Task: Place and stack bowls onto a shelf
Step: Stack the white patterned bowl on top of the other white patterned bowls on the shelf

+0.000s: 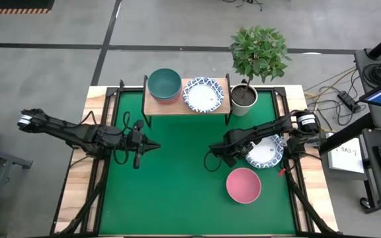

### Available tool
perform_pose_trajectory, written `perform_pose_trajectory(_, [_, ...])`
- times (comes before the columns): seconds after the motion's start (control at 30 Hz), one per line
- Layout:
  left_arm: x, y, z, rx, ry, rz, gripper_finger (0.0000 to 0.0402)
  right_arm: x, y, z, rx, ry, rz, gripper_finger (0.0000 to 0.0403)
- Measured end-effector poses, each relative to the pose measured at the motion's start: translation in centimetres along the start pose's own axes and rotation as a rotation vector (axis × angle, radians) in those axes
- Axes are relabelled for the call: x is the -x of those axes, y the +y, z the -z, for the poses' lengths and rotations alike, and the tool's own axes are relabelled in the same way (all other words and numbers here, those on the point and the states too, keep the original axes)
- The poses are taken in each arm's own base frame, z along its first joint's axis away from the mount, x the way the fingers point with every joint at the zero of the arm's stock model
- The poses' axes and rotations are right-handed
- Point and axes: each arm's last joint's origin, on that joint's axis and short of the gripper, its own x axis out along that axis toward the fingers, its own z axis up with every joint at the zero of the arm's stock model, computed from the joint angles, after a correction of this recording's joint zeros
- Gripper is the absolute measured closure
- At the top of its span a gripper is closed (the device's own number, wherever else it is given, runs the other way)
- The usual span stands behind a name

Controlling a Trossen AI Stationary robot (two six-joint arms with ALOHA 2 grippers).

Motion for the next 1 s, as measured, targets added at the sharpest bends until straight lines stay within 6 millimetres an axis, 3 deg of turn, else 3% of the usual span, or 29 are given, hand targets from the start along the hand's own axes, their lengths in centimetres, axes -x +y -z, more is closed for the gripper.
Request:
perform_pose_trajectory(0.13, [0.0,0.0,0.0,0.0,0.0,0.0,0.0402,0.0,0.0,0.1,0.003,0.026,-0.021,0.0328])
perform_pose_trajectory(0.4, [0.0,0.0,0.0,0.0,0.0,0.0,0.0402,0.5,-0.5,0.4,0.016,0.04,-0.017,0.0274])
perform_pose_trajectory(0.57, [0.0,0.0,0.0,0.0,0.0,-0.005,0.0402,0.3,-0.5,0.5,0.027,0.044,-0.01,0.0267])
perform_pose_trajectory(0.8, [0.0,0.0,0.0,0.0,0.0,-0.005,0.0402,-1.3,-0.9,0.8,0.042,0.062,0.032,0.0283])
perform_pose_trajectory(1.0, [0.0,0.0,0.0,0.0,-0.001,-0.005,0.0402,-1.1,-0.9,0.8,0.074,0.068,0.019,0.0337])
